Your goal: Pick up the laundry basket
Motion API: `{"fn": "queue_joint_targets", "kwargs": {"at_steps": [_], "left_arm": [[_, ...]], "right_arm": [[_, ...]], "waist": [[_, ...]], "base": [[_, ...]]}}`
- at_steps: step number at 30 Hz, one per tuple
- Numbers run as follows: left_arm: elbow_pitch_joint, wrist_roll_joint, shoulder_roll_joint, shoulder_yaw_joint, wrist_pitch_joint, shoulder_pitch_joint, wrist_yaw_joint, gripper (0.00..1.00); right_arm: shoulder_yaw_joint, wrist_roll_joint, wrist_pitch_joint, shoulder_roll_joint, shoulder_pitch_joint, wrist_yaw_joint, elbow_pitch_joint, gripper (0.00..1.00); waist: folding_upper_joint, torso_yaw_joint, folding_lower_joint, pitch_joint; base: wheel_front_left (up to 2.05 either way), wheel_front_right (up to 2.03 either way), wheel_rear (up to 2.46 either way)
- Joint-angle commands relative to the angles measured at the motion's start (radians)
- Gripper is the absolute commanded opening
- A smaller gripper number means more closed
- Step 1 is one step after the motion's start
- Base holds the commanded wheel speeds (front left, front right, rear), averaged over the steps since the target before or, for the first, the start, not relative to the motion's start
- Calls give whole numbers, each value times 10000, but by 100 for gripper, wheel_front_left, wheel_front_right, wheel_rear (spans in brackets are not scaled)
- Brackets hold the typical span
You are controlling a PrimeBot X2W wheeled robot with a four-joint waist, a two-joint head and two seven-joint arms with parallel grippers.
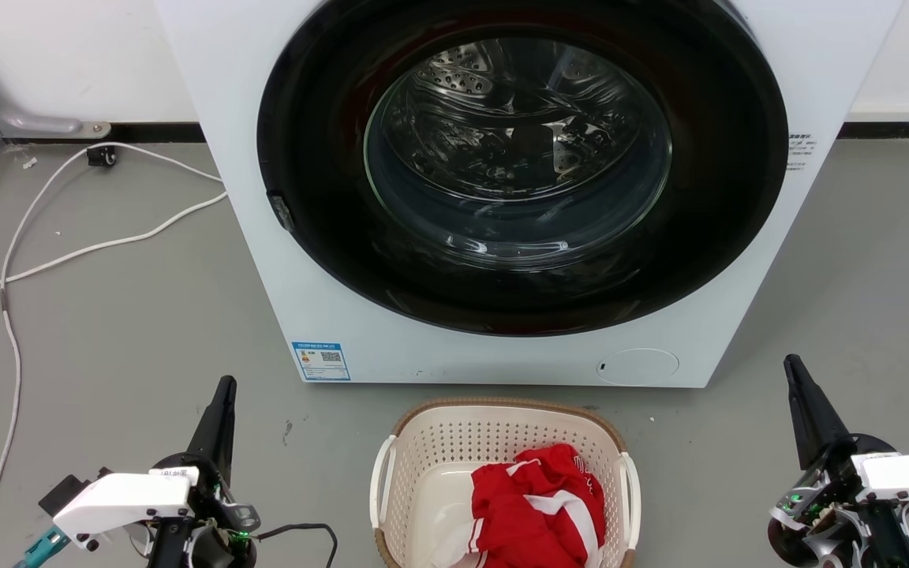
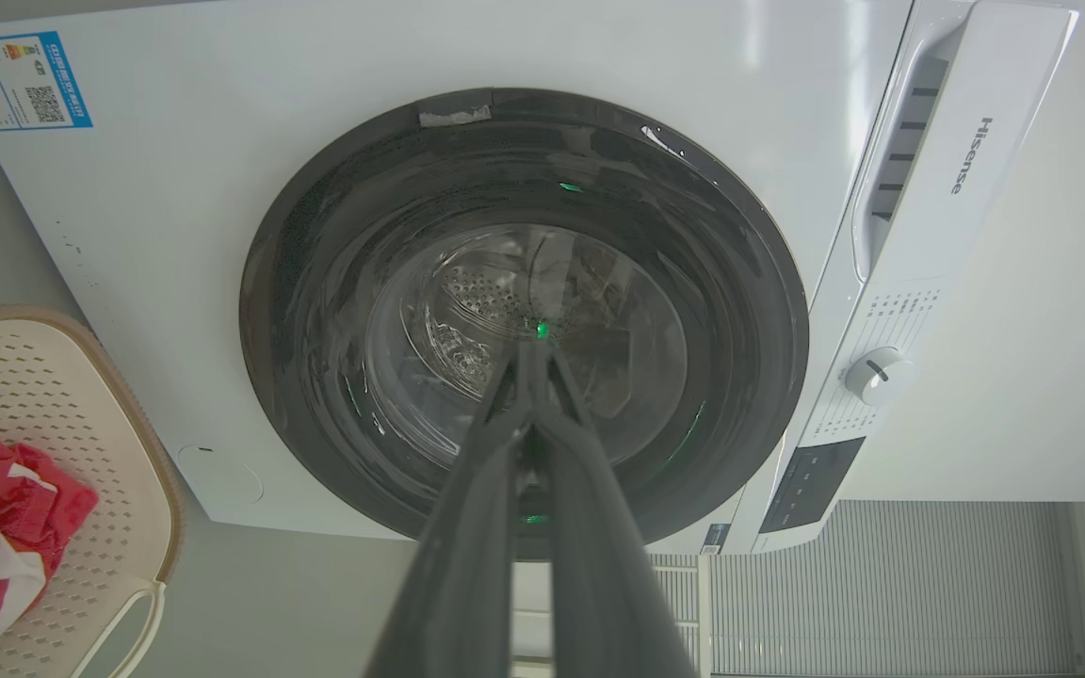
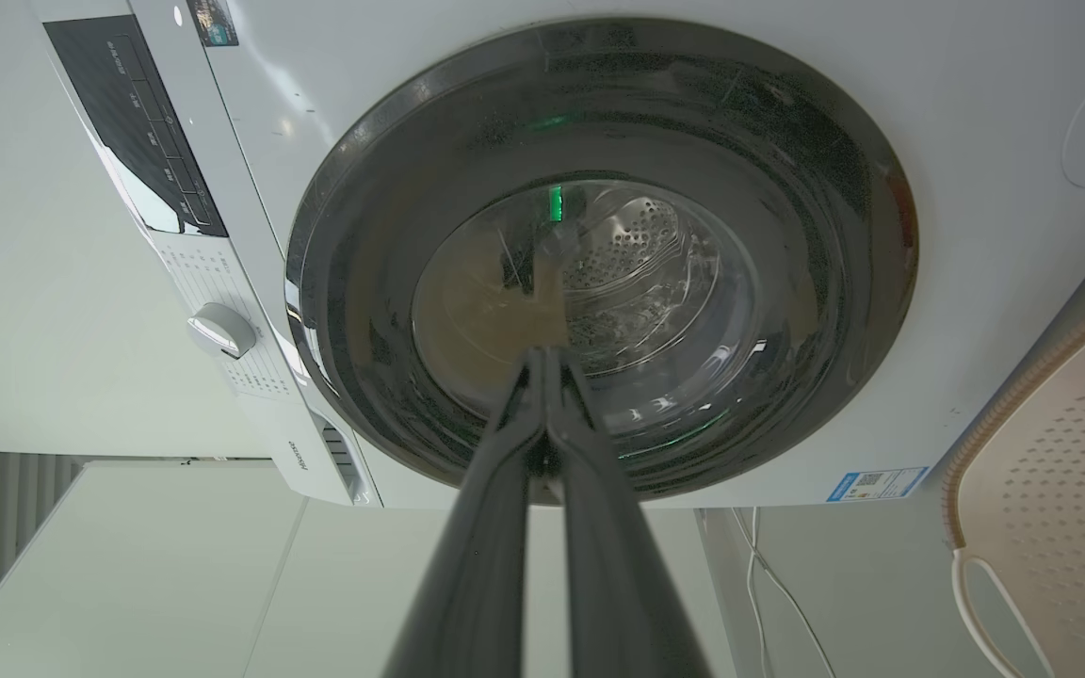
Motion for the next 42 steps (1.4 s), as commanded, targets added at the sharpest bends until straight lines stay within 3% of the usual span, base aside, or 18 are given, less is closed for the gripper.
{"fn": "queue_joint_targets", "kwargs": {"at_steps": [1,27,28,42], "left_arm": [[7,62,-1,32,52,-91,-3,0],[8,65,-27,68,75,-91,-3,0],[33,60,-23,25,30,6,-2,100],[-247,519,-21,-610,-587,-33,-2,100]], "right_arm": [[-15,-39,28,32,-116,4,11,0],[-47,-77,63,59,-121,4,13,0],[-32,-13,10,15,14,2,27,100],[252,-591,-610,-2,289,0,-196,100]], "waist": [[0,0,0,0],[0,0,0,0],[0,0,0,0],[0,9,0,6]], "base": [[0,0,0],[0,0,0],[0,0,0],[0,0,0]]}}
